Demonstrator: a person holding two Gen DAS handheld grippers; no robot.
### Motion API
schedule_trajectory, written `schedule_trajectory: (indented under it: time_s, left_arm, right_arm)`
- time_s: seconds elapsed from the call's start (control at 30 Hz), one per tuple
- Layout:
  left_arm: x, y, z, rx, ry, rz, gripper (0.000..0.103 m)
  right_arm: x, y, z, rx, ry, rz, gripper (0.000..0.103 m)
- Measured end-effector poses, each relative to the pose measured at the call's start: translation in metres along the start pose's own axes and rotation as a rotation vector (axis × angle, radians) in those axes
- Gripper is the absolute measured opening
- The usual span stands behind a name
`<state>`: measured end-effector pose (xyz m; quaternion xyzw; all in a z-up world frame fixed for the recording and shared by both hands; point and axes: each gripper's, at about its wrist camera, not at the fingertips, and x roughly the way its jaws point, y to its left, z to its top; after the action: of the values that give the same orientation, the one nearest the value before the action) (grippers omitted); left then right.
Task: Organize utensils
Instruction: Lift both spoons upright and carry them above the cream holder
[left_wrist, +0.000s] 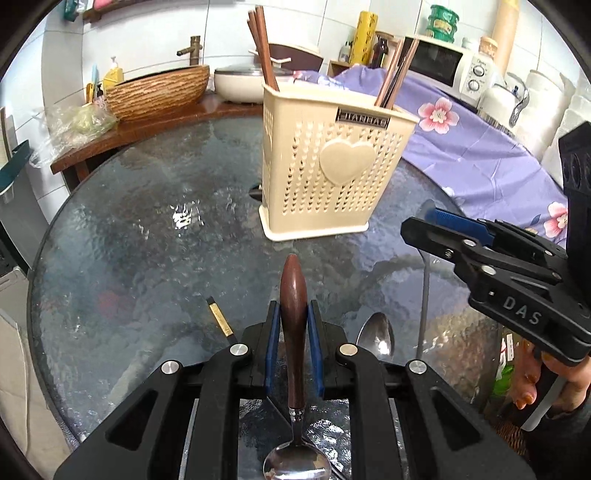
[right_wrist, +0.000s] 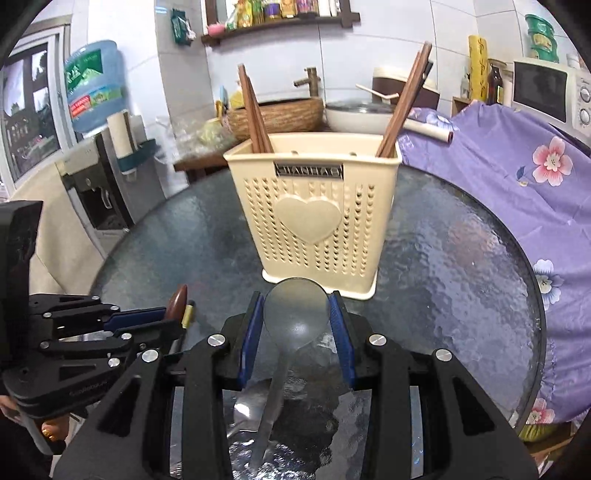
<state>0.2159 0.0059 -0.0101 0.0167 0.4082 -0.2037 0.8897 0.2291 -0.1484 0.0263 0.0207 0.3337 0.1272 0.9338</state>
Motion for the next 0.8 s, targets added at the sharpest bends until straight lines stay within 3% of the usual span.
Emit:
schedule_trajectory:
  time_s: [0.27,0.8]
  left_arm:
    - [-0.026,-0.005,0.003,0.005,-0.061,0.0,0.015]
    - [-0.051,-0.005,0.0,0.004,-0.111,0.005,0.015]
  right_arm:
    - [-0.017,0.006,-0.003,-0.021,-0.028,0.013,0.037]
    - [-0.037,0.006,-0.006,-0.019,-0.043,0.055,0.037]
